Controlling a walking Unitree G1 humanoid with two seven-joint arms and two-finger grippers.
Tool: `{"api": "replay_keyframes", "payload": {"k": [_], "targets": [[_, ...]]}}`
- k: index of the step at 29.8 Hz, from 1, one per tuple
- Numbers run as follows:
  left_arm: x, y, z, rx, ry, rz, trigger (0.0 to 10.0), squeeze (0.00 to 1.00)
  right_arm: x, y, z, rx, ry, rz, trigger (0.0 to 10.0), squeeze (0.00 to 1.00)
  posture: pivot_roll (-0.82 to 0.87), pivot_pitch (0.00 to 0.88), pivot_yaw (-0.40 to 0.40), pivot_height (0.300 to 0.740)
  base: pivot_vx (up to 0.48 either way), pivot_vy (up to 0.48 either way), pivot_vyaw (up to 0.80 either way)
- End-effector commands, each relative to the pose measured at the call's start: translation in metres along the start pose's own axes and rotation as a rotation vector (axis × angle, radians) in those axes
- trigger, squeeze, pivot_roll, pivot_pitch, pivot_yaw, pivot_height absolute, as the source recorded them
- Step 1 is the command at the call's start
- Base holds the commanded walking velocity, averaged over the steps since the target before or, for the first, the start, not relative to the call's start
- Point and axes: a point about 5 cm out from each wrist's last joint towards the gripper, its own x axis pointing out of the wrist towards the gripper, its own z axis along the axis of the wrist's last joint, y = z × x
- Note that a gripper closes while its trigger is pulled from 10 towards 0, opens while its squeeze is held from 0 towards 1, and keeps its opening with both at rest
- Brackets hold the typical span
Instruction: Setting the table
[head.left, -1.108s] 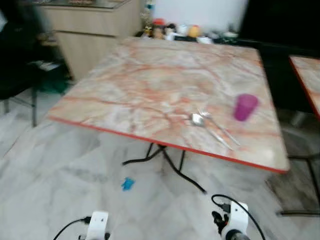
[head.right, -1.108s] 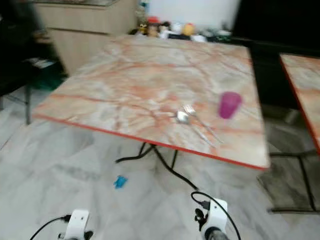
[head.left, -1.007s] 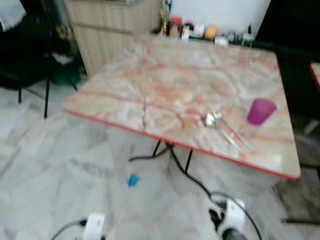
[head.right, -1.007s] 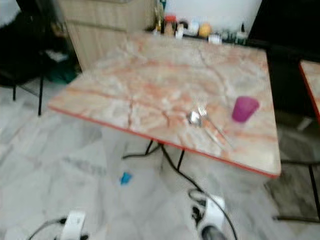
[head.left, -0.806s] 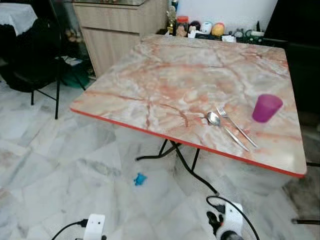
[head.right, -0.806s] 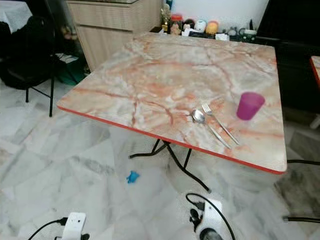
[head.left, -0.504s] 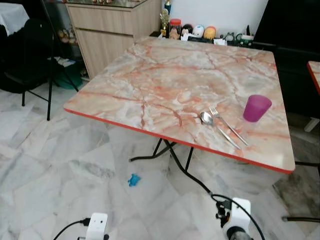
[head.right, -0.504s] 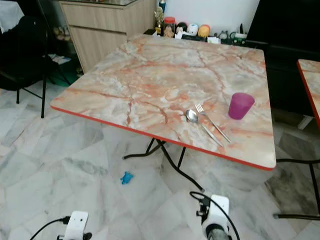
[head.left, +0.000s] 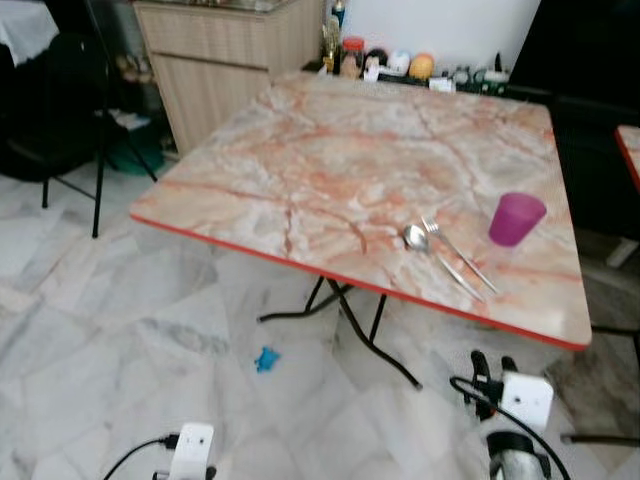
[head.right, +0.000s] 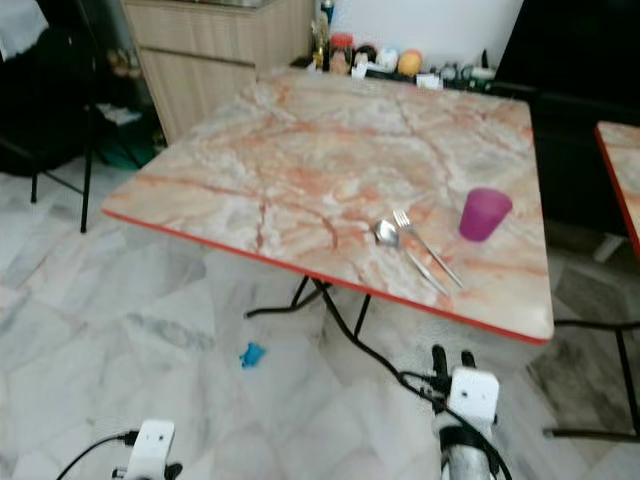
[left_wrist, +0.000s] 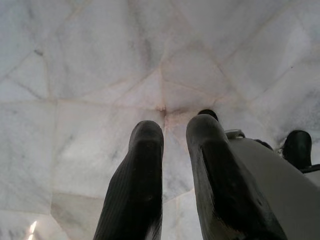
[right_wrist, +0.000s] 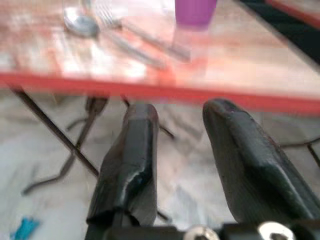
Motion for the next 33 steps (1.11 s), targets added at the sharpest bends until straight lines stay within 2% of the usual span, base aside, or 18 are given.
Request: {"api": "replay_keyframes", "payload": {"k": [1, 4, 7, 8, 10, 13, 20, 22, 25, 33], "targets": [[-0.001, 0.001, -0.003, -0.003, 0.006, 0.010, 10.0, 0.00, 0.005, 0.003, 0.015, 0.018, -0.044, 0.006, 10.0, 0.00, 0.01, 0.000, -0.018, 0.740, 0.000, 0.000, 0.00], [0.000, 0.002, -0.003, -0.008, 0.008, 0.009, 10.0, 0.00, 0.025, 0.009, 0.035, 0.034, -0.102, 0.036, 10.0, 0.00, -0.01, 0.000, -0.006, 0.740, 0.000, 0.000, 0.00], [0.000, 0.002, -0.002, -0.012, 0.007, 0.009, 10.0, 0.00, 0.048, 0.013, 0.055, 0.108, -0.145, 0.011, 10.0, 0.00, -0.01, 0.000, 0.003, 0.740, 0.000, 0.000, 0.00], [0.000, 0.002, -0.002, -0.012, 0.007, 0.009, 10.0, 0.00, 0.048, 0.013, 0.055, 0.108, -0.145, 0.011, 10.0, 0.00, -0.01, 0.000, 0.003, 0.740, 0.000, 0.000, 0.00], [0.000, 0.002, -0.003, -0.005, 0.009, 0.008, 10.0, 0.00, 0.059, 0.021, 0.071, 0.120, -0.181, 0.029, 10.0, 0.00, -0.01, 0.000, 0.010, 0.740, 0.253, 0.000, 0.00], [-0.001, 0.001, -0.003, -0.004, 0.012, 0.009, 10.0, 0.00, 0.067, 0.032, 0.083, 0.132, -0.203, 0.072, 10.0, 0.00, 0.00, 0.000, 0.004, 0.740, 0.280, 0.000, 0.00], [-0.001, 0.001, -0.005, -0.012, 0.015, 0.010, 10.0, 0.00, 0.071, 0.046, 0.089, 0.119, -0.214, 0.149, 10.0, 0.00, 0.00, 0.000, -0.001, 0.740, 0.302, 0.000, 0.00], [-0.002, 0.012, -0.005, -0.009, 0.005, 0.016, 10.0, 0.00, 0.071, 0.046, 0.089, 0.132, -0.203, 0.144, 10.0, 0.00, 0.00, 0.000, -0.003, 0.740, 0.306, 0.000, 0.00], [-0.003, 0.014, -0.013, -0.012, 0.031, 0.022, 10.0, 0.00, 0.070, 0.048, 0.086, 0.123, -0.188, 0.156, 10.0, 0.00, 0.00, 0.000, -0.005, 0.740, 0.303, 0.000, 0.00], [-0.004, 0.021, -0.015, -0.010, 0.047, 0.031, 10.0, 0.00, 0.070, 0.048, 0.084, 0.122, -0.175, 0.166, 10.0, 0.00, 0.00, 0.000, -0.006, 0.740, 0.255, 0.000, 0.00]]}}
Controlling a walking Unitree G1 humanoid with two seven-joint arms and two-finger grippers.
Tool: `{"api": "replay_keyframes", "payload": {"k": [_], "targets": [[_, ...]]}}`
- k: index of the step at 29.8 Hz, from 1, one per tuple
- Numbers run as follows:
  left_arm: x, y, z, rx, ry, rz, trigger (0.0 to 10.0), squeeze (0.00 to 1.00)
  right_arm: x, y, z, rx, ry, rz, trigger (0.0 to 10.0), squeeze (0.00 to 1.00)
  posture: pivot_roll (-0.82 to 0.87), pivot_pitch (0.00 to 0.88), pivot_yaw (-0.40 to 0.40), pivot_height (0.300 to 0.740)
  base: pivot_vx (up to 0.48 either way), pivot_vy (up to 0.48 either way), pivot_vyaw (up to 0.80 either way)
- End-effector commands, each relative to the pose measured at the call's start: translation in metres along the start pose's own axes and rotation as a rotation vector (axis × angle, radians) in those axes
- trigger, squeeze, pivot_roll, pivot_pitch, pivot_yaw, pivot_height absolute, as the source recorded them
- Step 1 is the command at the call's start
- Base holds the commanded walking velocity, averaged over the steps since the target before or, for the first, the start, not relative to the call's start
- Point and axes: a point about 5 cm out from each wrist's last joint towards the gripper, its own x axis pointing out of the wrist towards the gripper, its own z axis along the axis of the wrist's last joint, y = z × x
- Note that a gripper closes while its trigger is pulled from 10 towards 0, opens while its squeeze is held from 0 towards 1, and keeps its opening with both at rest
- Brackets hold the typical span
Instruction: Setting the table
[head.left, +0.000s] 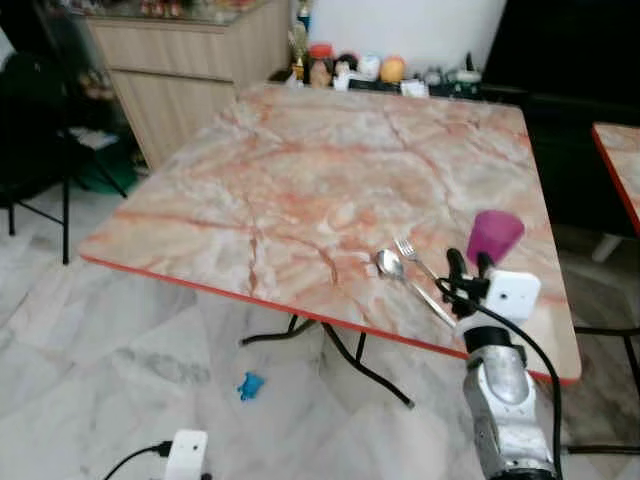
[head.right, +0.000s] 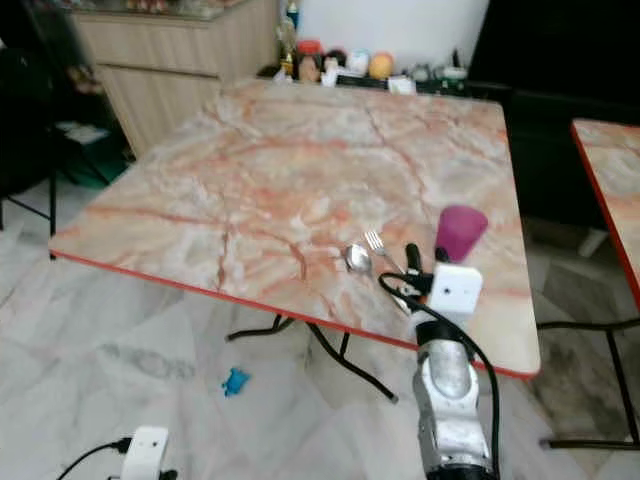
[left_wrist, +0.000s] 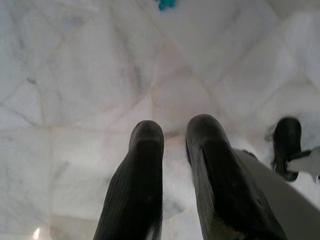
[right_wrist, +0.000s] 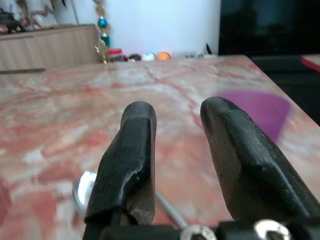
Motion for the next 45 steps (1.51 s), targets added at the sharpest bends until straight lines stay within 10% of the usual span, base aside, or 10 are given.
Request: {"api": "replay_keyframes", "payload": {"k": [1, 22, 23, 25, 26, 33, 34, 44, 45], "targets": [[-0.001, 0.013, -0.004, 0.009, 0.019, 0.032, 10.0, 0.00, 0.001, 0.006, 0.000, 0.013, 0.008, 0.023, 10.0, 0.00, 0.00, 0.000, -0.005, 0.740, 0.000, 0.000, 0.00], [-0.001, 0.019, 0.000, -0.009, 0.017, 0.048, 10.0, 0.00, 0.000, -0.025, 0.009, -0.207, 0.339, 0.408, 10.0, 0.00, 0.00, 0.000, 0.010, 0.740, 0.000, 0.000, 0.00], [-0.001, 0.017, 0.001, -0.009, 0.015, 0.046, 10.0, 0.00, 0.000, -0.027, 0.011, -0.203, 0.356, 0.418, 10.0, 0.11, 0.00, 0.000, 0.010, 0.740, 0.000, 0.000, 0.00], [0.000, 0.016, 0.002, -0.006, 0.015, 0.041, 10.0, 0.00, 0.000, -0.032, 0.010, -0.219, 0.399, 0.443, 10.0, 0.98, 0.00, 0.000, 0.014, 0.740, 0.000, 0.000, 0.00], [0.000, 0.015, 0.002, -0.004, 0.016, 0.038, 10.0, 0.00, -0.001, -0.035, 0.007, -0.214, 0.439, 0.449, 10.0, 1.00, 0.00, 0.000, 0.014, 0.740, 0.000, 0.000, 0.00], [0.002, 0.008, 0.012, 0.000, 0.001, 0.024, 10.0, 0.00, -0.004, -0.042, -0.001, -0.186, 0.563, 0.465, 10.0, 1.00, 0.01, 0.001, 0.016, 0.740, 0.000, 0.000, 0.00], [0.002, 0.007, 0.014, 0.002, -0.001, 0.023, 10.0, 0.00, -0.001, -0.047, -0.002, -0.170, 0.584, 0.444, 10.0, 0.00, 0.01, 0.001, 0.016, 0.740, 0.000, 0.000, 0.00], [0.002, 0.007, 0.010, 0.000, 0.005, 0.023, 10.0, 0.00, 0.005, -0.049, -0.005, -0.163, 0.623, 0.432, 10.0, 0.00, 0.01, 0.000, 0.013, 0.740, 0.000, 0.000, 0.00], [0.002, 0.007, 0.010, -0.001, 0.005, 0.023, 10.0, 0.00, 0.006, -0.049, -0.006, -0.160, 0.628, 0.424, 10.0, 0.38, 0.01, 0.000, 0.012, 0.740, 0.000, 0.000, 0.00]]}}
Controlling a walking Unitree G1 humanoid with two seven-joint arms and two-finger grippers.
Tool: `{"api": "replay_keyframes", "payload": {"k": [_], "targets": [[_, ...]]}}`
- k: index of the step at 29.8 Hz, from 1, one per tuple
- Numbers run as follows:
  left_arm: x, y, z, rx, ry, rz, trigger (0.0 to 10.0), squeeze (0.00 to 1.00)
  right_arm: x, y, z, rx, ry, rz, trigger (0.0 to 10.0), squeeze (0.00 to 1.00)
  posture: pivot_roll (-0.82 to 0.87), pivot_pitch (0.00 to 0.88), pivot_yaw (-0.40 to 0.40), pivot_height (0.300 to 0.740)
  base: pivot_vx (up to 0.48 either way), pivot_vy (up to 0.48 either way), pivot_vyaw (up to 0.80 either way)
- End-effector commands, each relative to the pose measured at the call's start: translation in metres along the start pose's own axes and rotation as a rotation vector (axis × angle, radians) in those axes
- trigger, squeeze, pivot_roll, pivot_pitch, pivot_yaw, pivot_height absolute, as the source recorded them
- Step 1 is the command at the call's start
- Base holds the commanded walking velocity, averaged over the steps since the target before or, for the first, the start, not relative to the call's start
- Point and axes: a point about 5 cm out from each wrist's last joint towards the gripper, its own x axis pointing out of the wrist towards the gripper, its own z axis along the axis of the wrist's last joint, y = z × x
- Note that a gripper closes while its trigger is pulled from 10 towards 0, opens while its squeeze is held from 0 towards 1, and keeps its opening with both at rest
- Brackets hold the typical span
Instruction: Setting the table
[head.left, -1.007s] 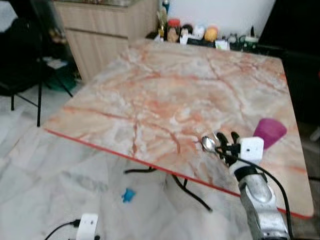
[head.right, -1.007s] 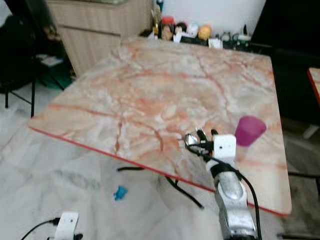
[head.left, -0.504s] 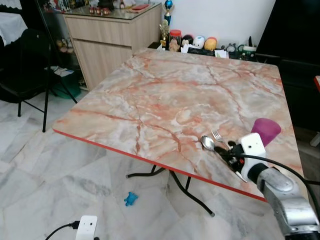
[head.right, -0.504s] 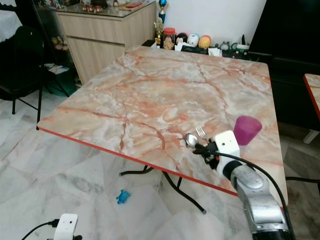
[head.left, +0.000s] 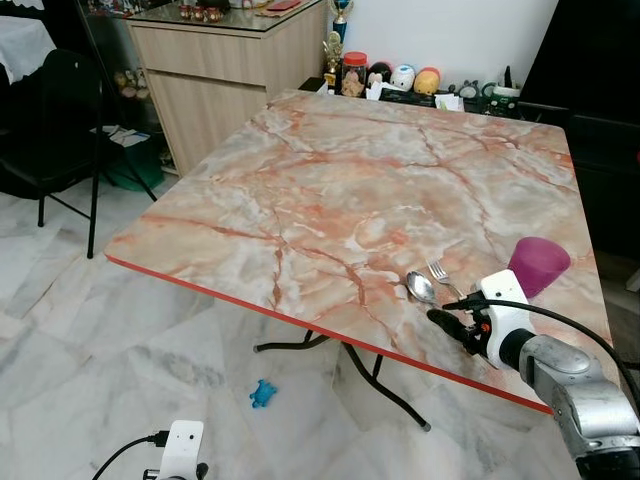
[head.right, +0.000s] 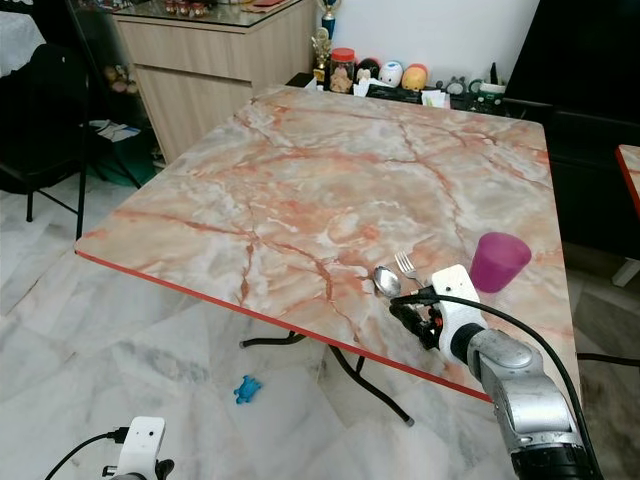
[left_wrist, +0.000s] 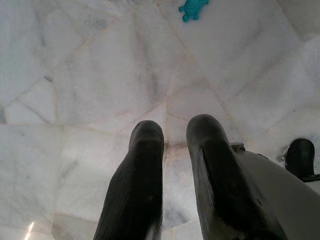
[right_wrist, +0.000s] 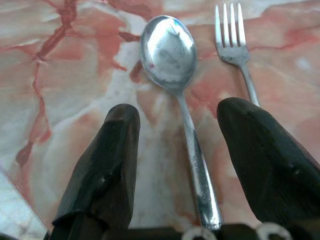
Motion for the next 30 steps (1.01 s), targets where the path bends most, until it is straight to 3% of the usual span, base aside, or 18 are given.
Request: {"api": "replay_keyframes", "payload": {"k": [1, 3, 5, 28, 29, 30], "targets": [[-0.001, 0.002, -0.004, 0.007, 0.019, 0.007, 10.0, 0.00, 0.004, -0.004, 0.005, 0.020, -0.006, -0.017, 10.0, 0.46, 0.01, 0.000, 0.012, 0.740, 0.000, 0.000, 0.00], [-0.001, 0.002, -0.004, 0.008, 0.019, 0.007, 10.0, 0.00, 0.006, -0.004, 0.006, 0.025, -0.006, -0.013, 10.0, 0.43, 0.01, 0.000, 0.012, 0.740, 0.000, 0.000, 0.00], [-0.001, 0.002, -0.005, 0.007, 0.018, 0.007, 10.0, 0.00, 0.012, -0.005, 0.006, 0.024, 0.004, -0.014, 10.0, 0.00, 0.02, 0.000, 0.009, 0.740, 0.000, 0.000, 0.00], [-0.001, 0.003, -0.006, -0.001, 0.023, 0.014, 10.0, 0.00, 0.027, -0.004, 0.003, 0.073, 0.022, -0.006, 10.0, 0.00, 0.02, 0.000, 0.006, 0.740, 0.000, 0.000, 0.00], [-0.001, 0.003, -0.006, -0.001, 0.023, 0.014, 10.0, 0.00, 0.028, -0.003, 0.003, 0.072, 0.023, 0.002, 9.2, 0.00, 0.02, 0.000, 0.005, 0.740, 0.000, 0.000, 0.00], [-0.001, 0.003, -0.007, -0.001, 0.023, 0.014, 10.0, 0.00, 0.028, -0.002, 0.002, 0.071, 0.025, 0.011, 9.2, 0.00, 0.03, 0.000, 0.005, 0.740, 0.000, 0.000, 0.00]]}}
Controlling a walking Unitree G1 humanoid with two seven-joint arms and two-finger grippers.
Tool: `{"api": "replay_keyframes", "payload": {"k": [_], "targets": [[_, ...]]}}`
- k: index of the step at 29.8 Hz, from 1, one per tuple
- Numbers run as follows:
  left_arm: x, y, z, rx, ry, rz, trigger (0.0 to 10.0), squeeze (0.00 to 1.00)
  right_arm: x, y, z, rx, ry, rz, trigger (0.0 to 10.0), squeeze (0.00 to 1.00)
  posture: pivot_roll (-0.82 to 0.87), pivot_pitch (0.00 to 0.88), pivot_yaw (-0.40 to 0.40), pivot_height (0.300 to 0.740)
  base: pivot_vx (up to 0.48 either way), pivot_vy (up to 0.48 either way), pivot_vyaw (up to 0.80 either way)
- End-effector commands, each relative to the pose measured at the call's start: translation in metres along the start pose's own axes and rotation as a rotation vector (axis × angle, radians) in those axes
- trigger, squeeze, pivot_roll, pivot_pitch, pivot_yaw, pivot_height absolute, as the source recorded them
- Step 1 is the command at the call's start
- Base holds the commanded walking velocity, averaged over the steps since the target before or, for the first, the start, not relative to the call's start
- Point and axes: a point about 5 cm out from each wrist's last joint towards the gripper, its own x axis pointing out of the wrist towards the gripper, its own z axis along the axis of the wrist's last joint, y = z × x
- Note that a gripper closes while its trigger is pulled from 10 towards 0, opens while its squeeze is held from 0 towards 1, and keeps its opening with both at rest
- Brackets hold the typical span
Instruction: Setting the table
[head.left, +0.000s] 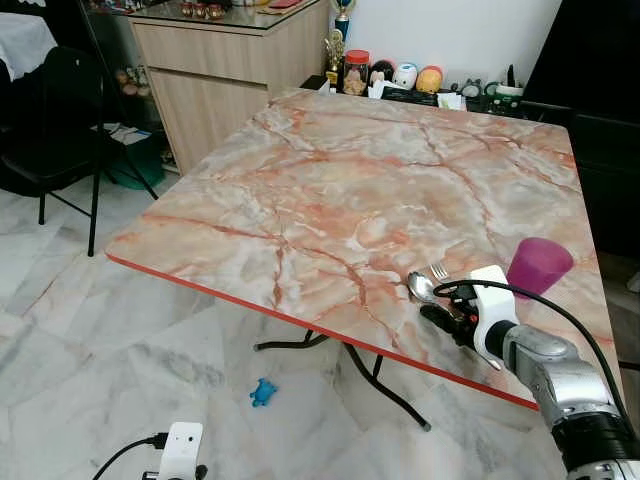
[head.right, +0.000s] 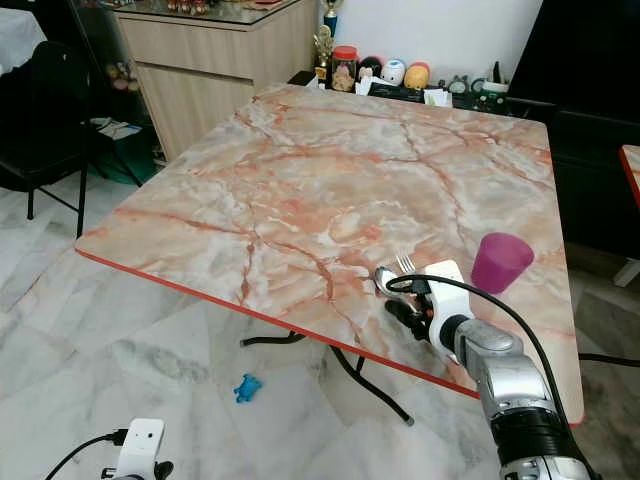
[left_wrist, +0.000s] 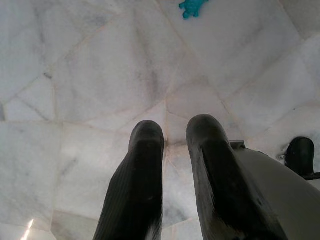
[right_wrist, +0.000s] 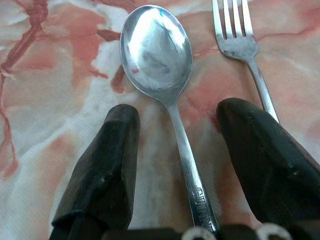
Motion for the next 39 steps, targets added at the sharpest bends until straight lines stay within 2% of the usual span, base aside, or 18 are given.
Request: {"api": "replay_keyframes", "payload": {"k": [1, 2, 19, 26, 32, 35, 36, 37, 38, 39], "targets": [[-0.001, 0.003, -0.005, 0.001, 0.019, 0.013, 10.0, 0.00, 0.003, 0.004, 0.004, -0.009, -0.010, 0.020, 2.5, 0.00, 0.03, 0.002, 0.005, 0.740, 0.000, 0.000, 0.00], [-0.001, 0.003, -0.005, 0.000, 0.019, 0.013, 10.0, 0.00, 0.004, 0.005, 0.003, -0.010, -0.011, 0.027, 0.0, 0.00, 0.03, 0.003, 0.005, 0.740, 0.000, 0.000, 0.00], [-0.001, 0.003, -0.006, 0.003, 0.023, 0.010, 10.0, 0.00, 0.008, 0.012, -0.001, -0.043, -0.005, 0.049, 0.0, 0.00, 0.03, 0.007, 0.006, 0.740, 0.000, 0.000, 0.00], [-0.001, 0.003, -0.007, 0.000, 0.023, 0.013, 10.0, 0.00, 0.010, 0.021, -0.005, -0.041, -0.004, 0.086, 0.0, 0.00, 0.03, 0.010, 0.004, 0.740, 0.000, 0.000, 0.00], [-0.001, 0.003, -0.007, 0.002, 0.025, 0.014, 10.0, 0.00, 0.013, 0.024, 0.001, -0.049, -0.042, 0.077, 0.0, 0.00, 0.03, 0.011, 0.005, 0.740, 0.000, 0.000, 0.00], [-0.001, 0.003, -0.008, 0.006, 0.025, 0.015, 10.0, 0.00, 0.014, 0.029, 0.007, -0.043, -0.116, 0.060, 0.0, 0.00, 0.03, 0.009, 0.002, 0.740, 0.000, 0.000, 0.00], [-0.001, 0.003, -0.008, 0.006, 0.026, 0.016, 10.0, 0.00, 0.014, 0.029, 0.009, -0.047, -0.141, 0.043, 4.6, 0.00, 0.03, 0.012, 0.000, 0.740, 0.000, 0.000, 0.00], [-0.001, 0.003, -0.009, 0.005, 0.026, 0.017, 10.0, 0.00, 0.011, 0.031, 0.020, -0.044, -0.265, -0.006, 10.0, 0.00, 0.03, 0.012, -0.003, 0.740, 0.000, 0.000, 0.00], [-0.001, 0.003, -0.009, 0.005, 0.026, 0.017, 10.0, 0.00, 0.011, 0.031, 0.020, -0.044, -0.265, -0.006, 10.0, 0.00, 0.03, 0.012, -0.003, 0.740, 0.000, 0.000, 0.00], [-0.001, 0.003, -0.009, 0.004, 0.027, 0.018, 10.0, 0.00, 0.009, 0.031, 0.024, -0.038, -0.323, -0.030, 10.0, 0.00, 0.03, 0.012, -0.003, 0.740, 0.000, 0.000, 0.00]]}}
